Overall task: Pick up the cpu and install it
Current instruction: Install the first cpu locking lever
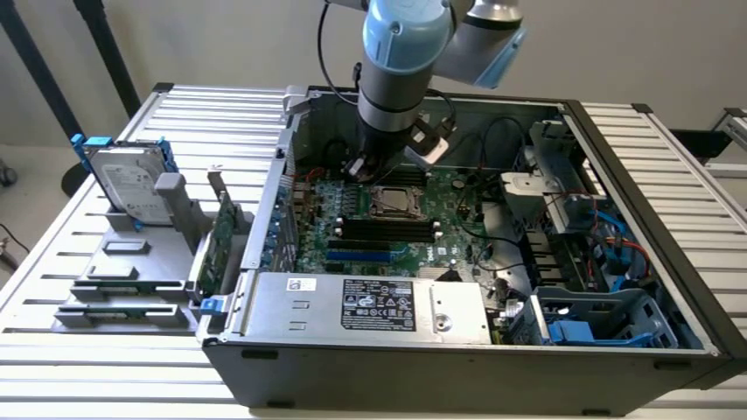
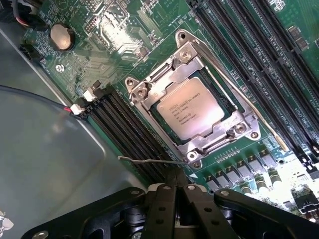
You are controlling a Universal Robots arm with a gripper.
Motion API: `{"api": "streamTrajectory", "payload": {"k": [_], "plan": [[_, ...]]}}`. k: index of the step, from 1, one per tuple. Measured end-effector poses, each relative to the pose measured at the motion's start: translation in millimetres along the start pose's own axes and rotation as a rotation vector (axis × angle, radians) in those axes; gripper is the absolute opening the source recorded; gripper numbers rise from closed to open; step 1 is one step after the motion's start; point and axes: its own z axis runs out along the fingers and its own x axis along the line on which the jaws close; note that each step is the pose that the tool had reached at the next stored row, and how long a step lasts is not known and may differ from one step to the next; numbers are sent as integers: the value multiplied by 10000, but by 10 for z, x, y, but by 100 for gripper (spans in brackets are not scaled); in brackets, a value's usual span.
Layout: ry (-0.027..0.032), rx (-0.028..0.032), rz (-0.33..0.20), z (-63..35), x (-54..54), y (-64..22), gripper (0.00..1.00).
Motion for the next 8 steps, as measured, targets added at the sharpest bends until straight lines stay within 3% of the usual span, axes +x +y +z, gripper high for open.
{"api": "streamTrajectory", "payload": {"k": [8], "plan": [[-47, -57, -51, 36, 0, 2, 11]]}}
